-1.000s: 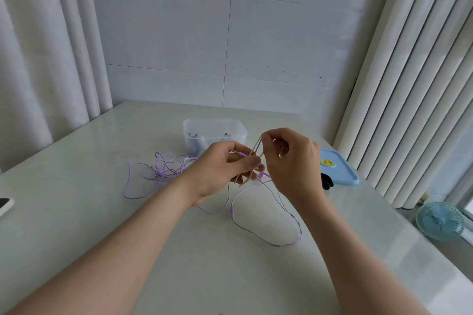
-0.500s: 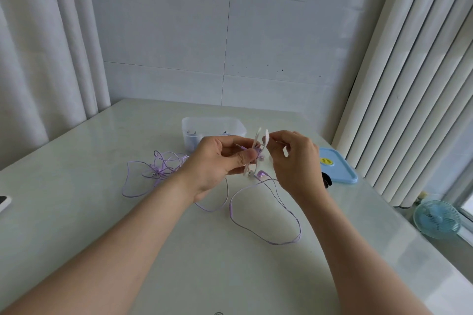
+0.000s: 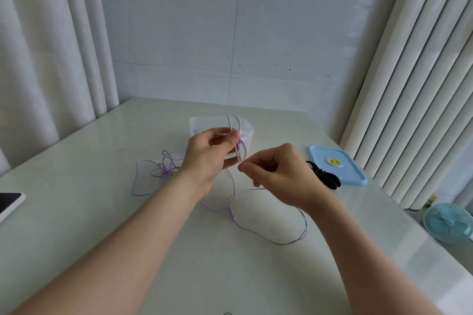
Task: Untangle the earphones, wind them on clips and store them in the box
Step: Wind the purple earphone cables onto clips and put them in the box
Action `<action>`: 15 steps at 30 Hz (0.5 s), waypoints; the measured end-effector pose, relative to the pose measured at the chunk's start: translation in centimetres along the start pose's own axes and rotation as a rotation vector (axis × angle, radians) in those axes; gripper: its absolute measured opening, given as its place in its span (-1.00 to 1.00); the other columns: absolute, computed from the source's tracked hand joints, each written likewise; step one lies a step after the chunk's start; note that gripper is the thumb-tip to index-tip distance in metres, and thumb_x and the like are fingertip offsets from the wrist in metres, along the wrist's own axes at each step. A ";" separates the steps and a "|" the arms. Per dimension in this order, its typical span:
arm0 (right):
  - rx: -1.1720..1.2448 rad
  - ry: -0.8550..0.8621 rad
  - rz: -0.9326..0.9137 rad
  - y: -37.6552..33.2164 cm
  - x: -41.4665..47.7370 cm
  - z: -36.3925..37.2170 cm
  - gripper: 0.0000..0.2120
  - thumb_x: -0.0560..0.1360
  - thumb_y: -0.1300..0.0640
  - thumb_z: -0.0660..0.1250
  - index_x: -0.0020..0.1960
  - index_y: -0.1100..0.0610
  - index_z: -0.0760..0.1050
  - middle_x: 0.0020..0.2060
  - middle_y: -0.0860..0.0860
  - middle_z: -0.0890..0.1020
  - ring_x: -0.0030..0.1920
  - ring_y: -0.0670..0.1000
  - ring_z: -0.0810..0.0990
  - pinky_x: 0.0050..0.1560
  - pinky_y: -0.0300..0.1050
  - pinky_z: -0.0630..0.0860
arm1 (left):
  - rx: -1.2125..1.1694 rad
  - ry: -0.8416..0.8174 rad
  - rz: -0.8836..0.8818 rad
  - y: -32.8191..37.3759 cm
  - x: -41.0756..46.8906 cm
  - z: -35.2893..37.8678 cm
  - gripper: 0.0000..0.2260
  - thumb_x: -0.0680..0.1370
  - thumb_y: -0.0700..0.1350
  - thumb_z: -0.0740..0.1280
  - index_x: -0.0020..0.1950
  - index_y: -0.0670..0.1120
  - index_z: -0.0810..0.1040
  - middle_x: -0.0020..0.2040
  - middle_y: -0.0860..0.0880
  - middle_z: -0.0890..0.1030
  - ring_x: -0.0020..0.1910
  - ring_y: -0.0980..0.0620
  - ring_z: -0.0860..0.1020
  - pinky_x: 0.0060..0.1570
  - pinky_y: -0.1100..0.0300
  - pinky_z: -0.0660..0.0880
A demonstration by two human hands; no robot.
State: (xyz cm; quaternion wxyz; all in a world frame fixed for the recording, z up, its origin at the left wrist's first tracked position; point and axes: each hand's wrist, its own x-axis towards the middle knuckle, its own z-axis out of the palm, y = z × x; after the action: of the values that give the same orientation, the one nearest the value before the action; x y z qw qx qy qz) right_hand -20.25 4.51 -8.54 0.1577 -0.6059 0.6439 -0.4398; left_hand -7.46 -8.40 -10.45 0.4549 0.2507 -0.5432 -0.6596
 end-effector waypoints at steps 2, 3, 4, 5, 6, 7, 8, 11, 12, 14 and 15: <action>0.078 0.069 -0.021 -0.4 0.0 0.0 -0.83 0.59 0.15 0.41 -0.14 0.14 0.72 -0.42 0.22 0.53 -0.43 -0.01 0.40 -0.40 -0.17 0.32 | 0.140 -0.014 0.049 -0.3 0.2 -0.3 -0.84 0.60 -0.11 0.48 0.14 -0.14 0.68 0.02 -0.10 0.69 -0.12 0.02 0.66 -0.07 0.09 0.67; 0.135 0.128 -0.015 -0.4 0.1 -0.1 -0.82 0.60 0.16 0.39 -0.14 0.15 0.71 -0.44 0.19 0.47 -0.42 0.01 0.34 -0.40 -0.17 0.27 | 0.209 -0.045 0.055 -0.4 0.2 -0.3 -0.83 0.59 -0.10 0.49 0.15 -0.11 0.68 0.01 -0.09 0.68 -0.18 0.03 0.62 -0.10 0.12 0.62; 0.203 0.186 -0.002 -0.4 0.2 -0.3 -0.81 0.61 0.17 0.37 -0.13 0.17 0.69 -0.43 0.14 0.42 -0.41 0.01 0.31 -0.41 -0.18 0.26 | 0.247 -0.088 0.048 -0.5 0.2 -0.4 -0.82 0.58 -0.09 0.50 0.15 -0.10 0.68 -0.01 -0.09 0.69 -0.23 0.03 0.56 -0.13 0.13 0.55; 0.266 0.240 0.015 -0.3 0.4 -0.5 -0.80 0.62 0.18 0.34 -0.12 0.18 0.67 -0.43 0.09 0.41 -0.42 -0.01 0.31 -0.42 -0.19 0.27 | 0.244 -0.137 0.027 -0.5 0.0 -0.4 -0.80 0.57 -0.07 0.50 0.16 -0.10 0.69 -0.02 -0.10 0.71 -0.23 0.03 0.53 -0.13 0.14 0.50; 0.299 0.295 0.021 -0.2 0.5 -0.7 -0.80 0.63 0.17 0.33 -0.11 0.19 0.66 -0.43 0.06 0.42 -0.42 0.00 0.31 -0.43 -0.17 0.28 | 0.220 -0.185 -0.001 -0.5 -0.1 -0.3 -0.77 0.56 -0.06 0.50 0.17 -0.11 0.69 -0.02 -0.11 0.72 -0.18 0.03 0.55 -0.09 0.15 0.48; 0.277 0.357 0.014 0.0 0.7 -0.9 -0.79 0.64 0.15 0.32 -0.10 0.18 0.65 -0.43 0.01 0.46 -0.42 0.01 0.33 -0.42 -0.15 0.30 | 0.200 -0.235 -0.020 -0.4 -0.3 -0.2 -0.74 0.56 -0.05 0.48 0.19 -0.14 0.69 0.01 -0.12 0.73 -0.11 0.03 0.58 -0.05 0.16 0.48; 0.203 0.429 -0.004 0.4 0.9 -1.0 -0.79 0.65 0.12 0.32 -0.10 0.15 0.65 -0.41 -0.02 0.54 -0.41 0.02 0.40 -0.39 -0.12 0.34 | 0.193 -0.285 -0.024 -0.3 -0.4 -0.1 -0.73 0.57 -0.06 0.46 0.21 -0.15 0.68 0.06 -0.13 0.74 -0.04 0.03 0.60 -0.02 0.17 0.49; -0.059 0.600 -0.056 1.5 1.5 -1.0 -0.81 0.64 0.05 0.37 -0.10 0.10 0.65 -0.31 0.00 0.67 -0.30 0.00 0.57 -0.27 -0.08 0.47 | 0.214 -0.439 -0.026 0.0 -0.8 0.1 -0.76 0.60 -0.13 0.44 0.24 -0.19 0.67 0.11 -0.15 0.74 -0.05 0.04 0.62 -0.05 0.20 0.55; -0.107 0.622 -0.056 1.8 1.6 -1.0 -0.82 0.63 0.04 0.40 -0.09 0.09 0.66 -0.33 -0.01 0.66 -0.30 0.00 0.56 -0.27 -0.09 0.46 | 0.236 -0.479 -0.031 0.1 -0.9 0.1 -0.77 0.60 -0.14 0.43 0.24 -0.19 0.67 0.11 -0.16 0.74 -0.08 0.04 0.64 -0.06 0.19 0.57; -0.172 0.617 -0.008 2.3 1.7 -1.3 -0.84 0.61 0.00 0.42 -0.08 0.05 0.68 -0.35 -0.03 0.65 -0.31 -0.01 0.55 -0.28 -0.08 0.44 | 0.263 -0.512 -0.034 0.2 -1.0 0.2 -0.76 0.60 -0.16 0.43 0.25 -0.19 0.67 0.12 -0.21 0.73 -0.08 0.03 0.67 -0.04 0.19 0.61; -0.200 0.589 0.038 2.6 1.8 -1.4 -0.84 0.61 -0.02 0.42 -0.09 0.02 0.68 -0.35 -0.04 0.64 -0.30 -0.01 0.55 -0.29 -0.08 0.41 | 0.242 -0.509 -0.034 0.2 -1.1 0.1 -0.75 0.61 -0.18 0.42 0.27 -0.20 0.66 0.13 -0.23 0.72 -0.06 0.00 0.69 -0.02 0.18 0.62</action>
State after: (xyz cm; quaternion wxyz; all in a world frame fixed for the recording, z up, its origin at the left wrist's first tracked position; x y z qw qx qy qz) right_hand -23.38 3.07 -9.14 -0.0878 -0.4528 0.7132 -0.5279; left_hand -7.01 -7.40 -10.39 0.2597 0.1386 -0.7105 -0.6391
